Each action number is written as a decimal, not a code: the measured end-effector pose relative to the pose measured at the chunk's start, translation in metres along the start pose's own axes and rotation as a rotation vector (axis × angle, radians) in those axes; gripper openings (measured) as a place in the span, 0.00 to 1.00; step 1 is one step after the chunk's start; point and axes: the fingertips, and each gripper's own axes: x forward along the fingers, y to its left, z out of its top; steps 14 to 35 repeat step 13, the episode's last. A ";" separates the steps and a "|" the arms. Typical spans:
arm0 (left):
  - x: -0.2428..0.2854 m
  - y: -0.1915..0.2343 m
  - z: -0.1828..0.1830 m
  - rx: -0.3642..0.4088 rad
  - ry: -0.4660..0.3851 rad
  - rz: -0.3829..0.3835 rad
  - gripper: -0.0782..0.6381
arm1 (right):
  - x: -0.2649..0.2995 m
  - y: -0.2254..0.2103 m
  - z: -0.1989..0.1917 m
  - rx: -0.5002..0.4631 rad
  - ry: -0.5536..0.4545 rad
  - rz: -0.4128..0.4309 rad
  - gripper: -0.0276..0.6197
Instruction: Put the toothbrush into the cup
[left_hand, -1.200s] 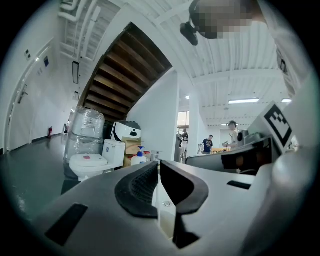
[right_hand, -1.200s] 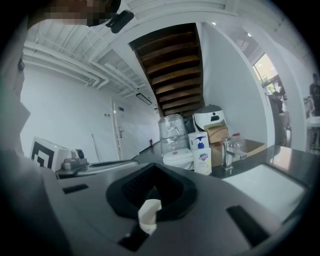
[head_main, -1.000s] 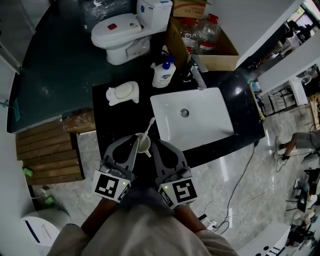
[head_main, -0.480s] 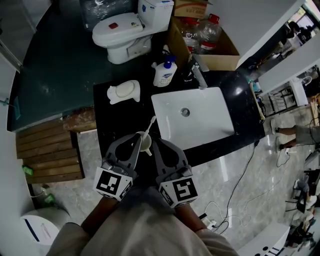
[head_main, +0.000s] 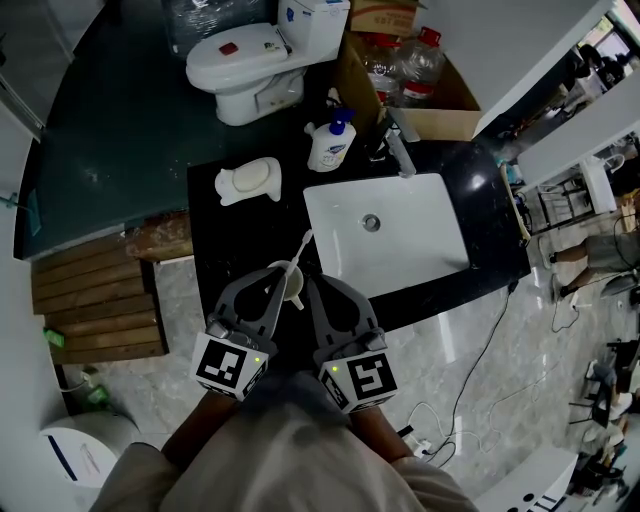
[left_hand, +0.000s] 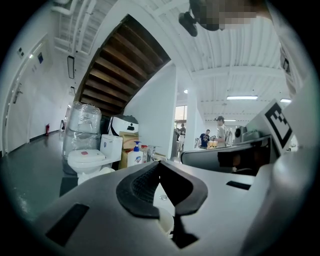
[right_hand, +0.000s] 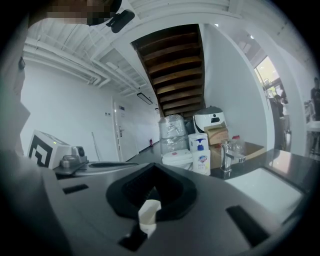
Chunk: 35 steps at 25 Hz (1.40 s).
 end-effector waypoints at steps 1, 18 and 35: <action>0.000 0.000 0.000 -0.001 0.001 -0.001 0.12 | 0.000 0.000 0.000 0.001 0.000 -0.001 0.05; 0.002 0.004 -0.004 -0.021 0.006 -0.001 0.12 | -0.001 -0.003 0.001 -0.012 -0.005 -0.019 0.05; 0.002 0.004 -0.004 -0.021 0.006 -0.001 0.12 | -0.001 -0.003 0.001 -0.012 -0.005 -0.019 0.05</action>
